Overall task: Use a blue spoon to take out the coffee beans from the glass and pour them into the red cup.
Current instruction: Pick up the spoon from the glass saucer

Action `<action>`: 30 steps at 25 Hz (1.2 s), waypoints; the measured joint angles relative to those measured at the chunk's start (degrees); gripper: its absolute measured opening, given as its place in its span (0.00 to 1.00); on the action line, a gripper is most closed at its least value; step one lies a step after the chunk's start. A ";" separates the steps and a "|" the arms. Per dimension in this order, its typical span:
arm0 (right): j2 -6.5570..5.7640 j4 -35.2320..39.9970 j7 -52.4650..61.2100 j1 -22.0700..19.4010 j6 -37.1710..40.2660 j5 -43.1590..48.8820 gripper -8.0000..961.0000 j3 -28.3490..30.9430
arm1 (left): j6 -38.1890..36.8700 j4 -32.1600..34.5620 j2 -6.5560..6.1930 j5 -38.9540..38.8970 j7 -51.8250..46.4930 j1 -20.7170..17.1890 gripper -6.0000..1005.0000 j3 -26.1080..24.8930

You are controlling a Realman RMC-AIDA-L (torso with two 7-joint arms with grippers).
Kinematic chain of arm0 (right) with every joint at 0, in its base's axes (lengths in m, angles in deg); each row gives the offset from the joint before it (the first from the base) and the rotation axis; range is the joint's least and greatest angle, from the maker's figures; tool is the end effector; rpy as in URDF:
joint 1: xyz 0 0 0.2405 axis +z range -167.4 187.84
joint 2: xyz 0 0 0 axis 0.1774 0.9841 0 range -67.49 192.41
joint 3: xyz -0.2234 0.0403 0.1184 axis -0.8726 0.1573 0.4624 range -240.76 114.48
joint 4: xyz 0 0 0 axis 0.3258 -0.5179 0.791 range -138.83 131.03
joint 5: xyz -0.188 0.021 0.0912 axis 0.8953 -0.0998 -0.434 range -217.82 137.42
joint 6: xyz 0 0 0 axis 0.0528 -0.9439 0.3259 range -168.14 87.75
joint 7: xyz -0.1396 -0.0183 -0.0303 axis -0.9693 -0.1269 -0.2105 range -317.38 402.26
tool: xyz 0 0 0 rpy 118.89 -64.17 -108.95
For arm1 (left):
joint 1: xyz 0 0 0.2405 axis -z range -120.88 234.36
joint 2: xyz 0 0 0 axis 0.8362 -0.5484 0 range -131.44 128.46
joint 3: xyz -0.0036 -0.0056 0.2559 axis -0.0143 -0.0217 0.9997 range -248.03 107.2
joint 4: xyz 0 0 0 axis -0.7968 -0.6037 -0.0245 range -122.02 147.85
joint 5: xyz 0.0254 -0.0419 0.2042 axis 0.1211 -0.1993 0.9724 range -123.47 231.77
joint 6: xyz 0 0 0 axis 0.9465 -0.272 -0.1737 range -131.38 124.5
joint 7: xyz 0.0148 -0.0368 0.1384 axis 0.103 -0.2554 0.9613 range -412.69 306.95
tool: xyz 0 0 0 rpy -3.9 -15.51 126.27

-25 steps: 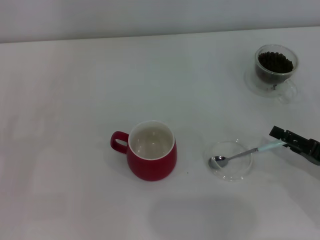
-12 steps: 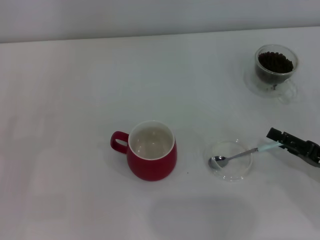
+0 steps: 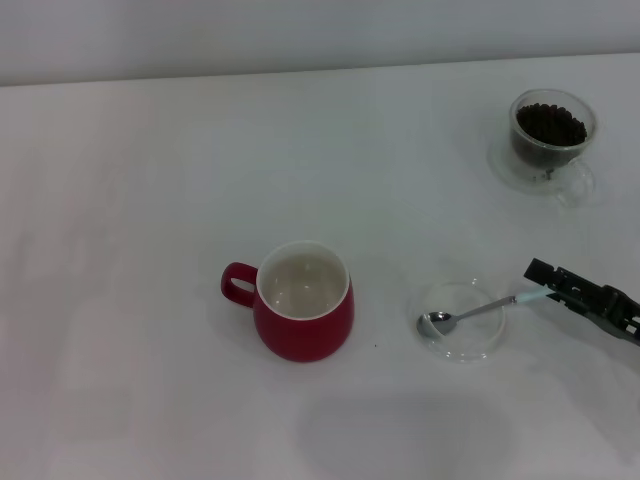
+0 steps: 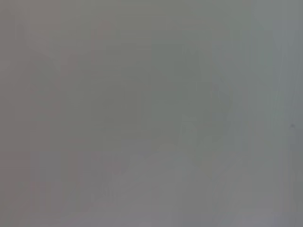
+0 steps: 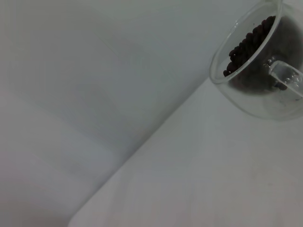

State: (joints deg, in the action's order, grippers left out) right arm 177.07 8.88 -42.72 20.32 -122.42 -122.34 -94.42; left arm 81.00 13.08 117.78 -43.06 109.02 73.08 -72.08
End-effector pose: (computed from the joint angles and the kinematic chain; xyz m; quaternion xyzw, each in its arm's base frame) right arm 0.3903 0.2089 -0.0033 -0.6426 0.6263 0.3888 0.2091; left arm -0.3725 0.2567 0.0257 -0.6330 -0.2362 -0.3415 0.6534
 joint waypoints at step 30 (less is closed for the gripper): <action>0.10 -1.42 -0.53 0.59 1.34 -0.51 0.62 0.06 | -0.25 0.27 -0.09 -0.09 0.00 0.55 0.87 -0.17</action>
State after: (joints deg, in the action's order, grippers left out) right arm 177.16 7.45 -43.24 20.91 -121.08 -122.85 -94.36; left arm 80.75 13.35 117.69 -43.15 109.02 73.63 -72.25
